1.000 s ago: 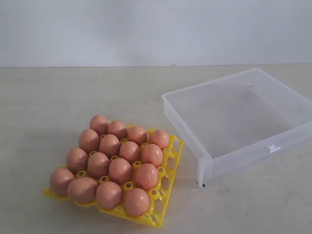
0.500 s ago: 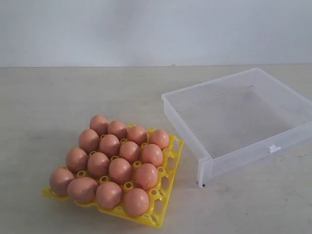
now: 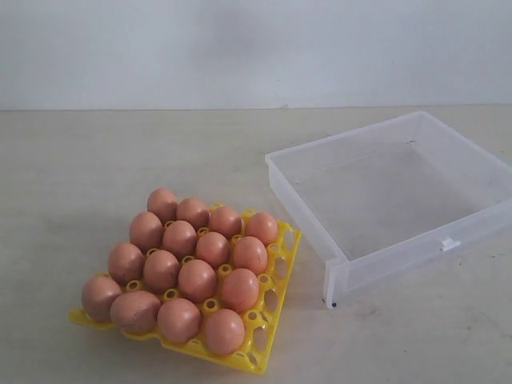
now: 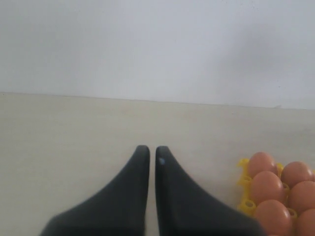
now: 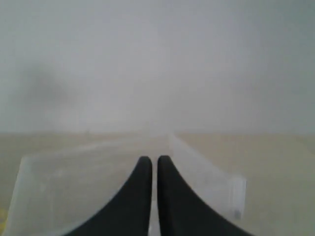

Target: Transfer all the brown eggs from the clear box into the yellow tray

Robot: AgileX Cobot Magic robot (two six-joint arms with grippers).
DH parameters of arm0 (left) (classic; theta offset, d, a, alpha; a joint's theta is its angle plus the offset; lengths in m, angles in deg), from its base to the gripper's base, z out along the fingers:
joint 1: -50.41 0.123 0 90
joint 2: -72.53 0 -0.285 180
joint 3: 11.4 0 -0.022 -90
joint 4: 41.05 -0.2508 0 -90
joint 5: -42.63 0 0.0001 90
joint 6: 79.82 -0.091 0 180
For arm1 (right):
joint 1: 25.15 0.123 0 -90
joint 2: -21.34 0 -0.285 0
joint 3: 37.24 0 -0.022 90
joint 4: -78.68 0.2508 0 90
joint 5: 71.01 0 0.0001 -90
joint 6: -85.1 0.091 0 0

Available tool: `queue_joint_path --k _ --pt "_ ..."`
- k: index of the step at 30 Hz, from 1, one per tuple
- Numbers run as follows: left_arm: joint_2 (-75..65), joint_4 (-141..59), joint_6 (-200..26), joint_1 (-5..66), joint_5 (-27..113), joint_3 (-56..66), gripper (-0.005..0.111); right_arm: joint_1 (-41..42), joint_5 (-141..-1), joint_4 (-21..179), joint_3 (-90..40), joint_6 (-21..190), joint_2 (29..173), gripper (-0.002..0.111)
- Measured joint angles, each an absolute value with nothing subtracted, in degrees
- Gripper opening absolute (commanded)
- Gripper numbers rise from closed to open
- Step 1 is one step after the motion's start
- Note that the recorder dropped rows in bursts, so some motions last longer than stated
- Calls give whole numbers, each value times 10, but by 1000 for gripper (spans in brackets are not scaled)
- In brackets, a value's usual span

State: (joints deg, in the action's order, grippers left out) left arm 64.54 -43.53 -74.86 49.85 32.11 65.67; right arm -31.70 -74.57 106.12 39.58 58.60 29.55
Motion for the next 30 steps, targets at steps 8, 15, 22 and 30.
queue_joint_path --k 8,15,22,30 --pt "645 -435 -749 498 322 657 4 -393 -934 1017 400 644 295 1" --pt "645 -435 -749 498 322 657 4 -365 -931 847 400 842 295 1" --pt "645 -435 -749 498 322 657 4 -296 -926 762 400 896 294 1" --pt "645 -435 -749 498 322 657 4 -252 -924 761 400 875 294 1"
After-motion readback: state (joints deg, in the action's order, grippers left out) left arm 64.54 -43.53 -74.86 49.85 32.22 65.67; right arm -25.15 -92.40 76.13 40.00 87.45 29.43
